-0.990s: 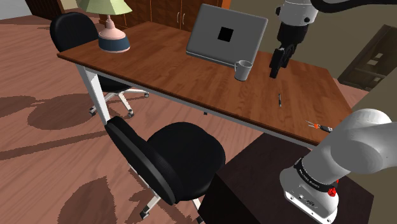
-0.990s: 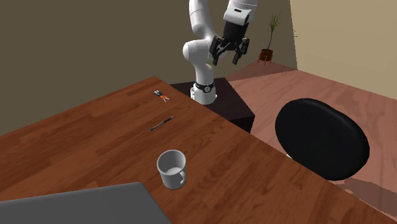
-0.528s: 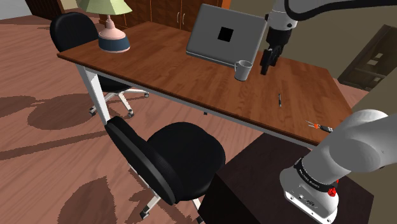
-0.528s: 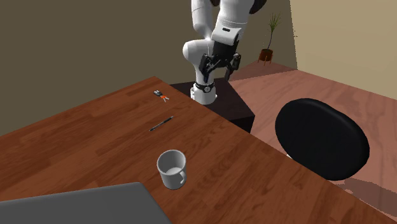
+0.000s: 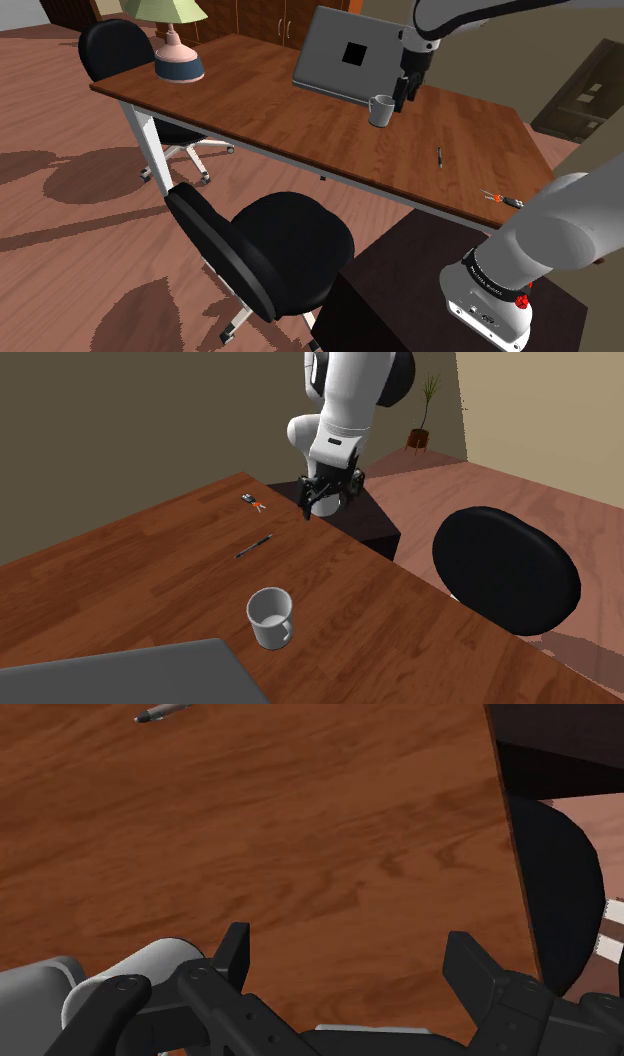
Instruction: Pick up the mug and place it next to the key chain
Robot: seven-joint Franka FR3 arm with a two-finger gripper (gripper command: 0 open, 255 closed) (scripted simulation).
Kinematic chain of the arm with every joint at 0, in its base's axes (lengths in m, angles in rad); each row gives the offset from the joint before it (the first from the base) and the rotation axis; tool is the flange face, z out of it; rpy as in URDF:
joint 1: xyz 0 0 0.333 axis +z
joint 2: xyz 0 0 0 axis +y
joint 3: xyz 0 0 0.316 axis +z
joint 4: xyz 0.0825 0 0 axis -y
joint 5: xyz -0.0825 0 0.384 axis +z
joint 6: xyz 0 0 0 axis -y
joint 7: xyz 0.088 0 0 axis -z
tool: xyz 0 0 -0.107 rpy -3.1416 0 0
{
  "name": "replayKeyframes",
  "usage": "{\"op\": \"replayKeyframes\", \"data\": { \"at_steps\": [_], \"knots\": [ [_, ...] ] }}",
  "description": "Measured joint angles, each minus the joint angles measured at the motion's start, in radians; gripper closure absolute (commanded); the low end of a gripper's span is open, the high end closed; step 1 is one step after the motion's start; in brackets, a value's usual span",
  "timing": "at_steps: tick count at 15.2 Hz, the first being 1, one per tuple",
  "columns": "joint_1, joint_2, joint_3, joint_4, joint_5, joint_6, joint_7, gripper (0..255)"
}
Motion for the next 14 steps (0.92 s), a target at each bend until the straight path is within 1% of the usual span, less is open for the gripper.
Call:
{"op": "replayKeyframes", "data": {
  "at_steps": [3, 5, 10, 12, 14],
  "knots": [
    [-0.012, 0.118, -0.03, 0.086, 0.014, 0.039, -0.055, 0],
    [-0.022, 0.175, -0.047, 0.123, 0.024, 0.061, -0.092, 0],
    [-0.046, 0.369, -0.07, 0.291, 0.072, 0.092, -0.175, 0],
    [-0.064, 0.457, -0.076, 0.373, 0.096, 0.098, -0.213, 0],
    [-0.081, 0.536, -0.079, 0.466, 0.119, 0.085, -0.247, 0]
  ]
}}
